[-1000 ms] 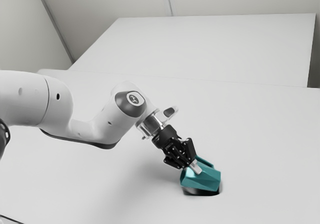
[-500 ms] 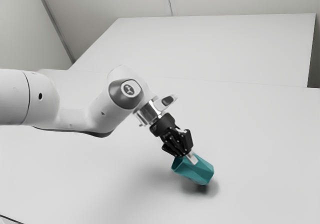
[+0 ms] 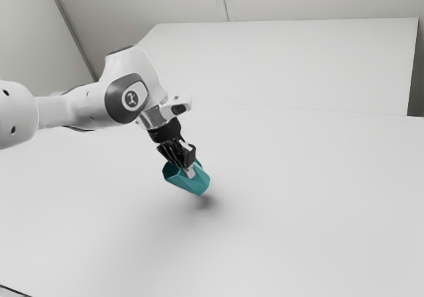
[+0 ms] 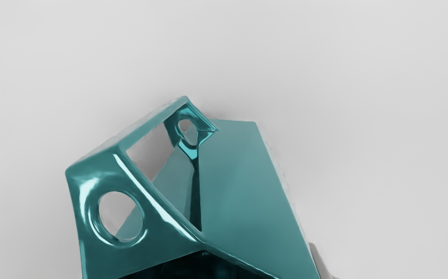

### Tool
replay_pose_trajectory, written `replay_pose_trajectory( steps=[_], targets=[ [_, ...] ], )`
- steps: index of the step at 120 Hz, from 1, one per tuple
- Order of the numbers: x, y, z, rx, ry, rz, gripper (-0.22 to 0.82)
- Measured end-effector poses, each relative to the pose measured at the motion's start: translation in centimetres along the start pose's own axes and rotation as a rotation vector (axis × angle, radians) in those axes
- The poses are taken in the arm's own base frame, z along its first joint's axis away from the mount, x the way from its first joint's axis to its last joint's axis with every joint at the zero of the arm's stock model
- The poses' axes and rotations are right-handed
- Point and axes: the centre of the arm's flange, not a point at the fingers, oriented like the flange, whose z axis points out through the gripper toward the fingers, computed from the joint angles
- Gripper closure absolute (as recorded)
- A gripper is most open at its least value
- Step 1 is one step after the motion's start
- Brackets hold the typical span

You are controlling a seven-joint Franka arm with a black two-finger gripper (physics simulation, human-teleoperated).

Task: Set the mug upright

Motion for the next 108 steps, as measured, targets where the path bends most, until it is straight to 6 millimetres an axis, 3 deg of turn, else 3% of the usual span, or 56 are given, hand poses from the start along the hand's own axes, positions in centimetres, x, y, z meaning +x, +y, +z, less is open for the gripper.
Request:
replay_pose_trajectory(
  steps=[22,30,37,49,55,82,108],
  targets=[
    [1.0,-7.6,-2.3,0.19,-0.004,-0.062,0.78],
    [1.2,-9.1,-2.2,0.244,-0.022,-0.066,0.77],
    [2.1,-8.4,-1.6,0.291,-0.044,-0.031,0.78],
    [3.8,-4.4,0.1,0.352,-0.08,0.07,0.78],
    [4.2,-3.4,0.7,0.37,-0.095,0.096,0.78],
    [4.7,-4.0,1.6,0.399,-0.126,0.091,0.78],
    [4.6,-5.8,2.0,0.351,-0.166,0.044,0.78]
  ],
)
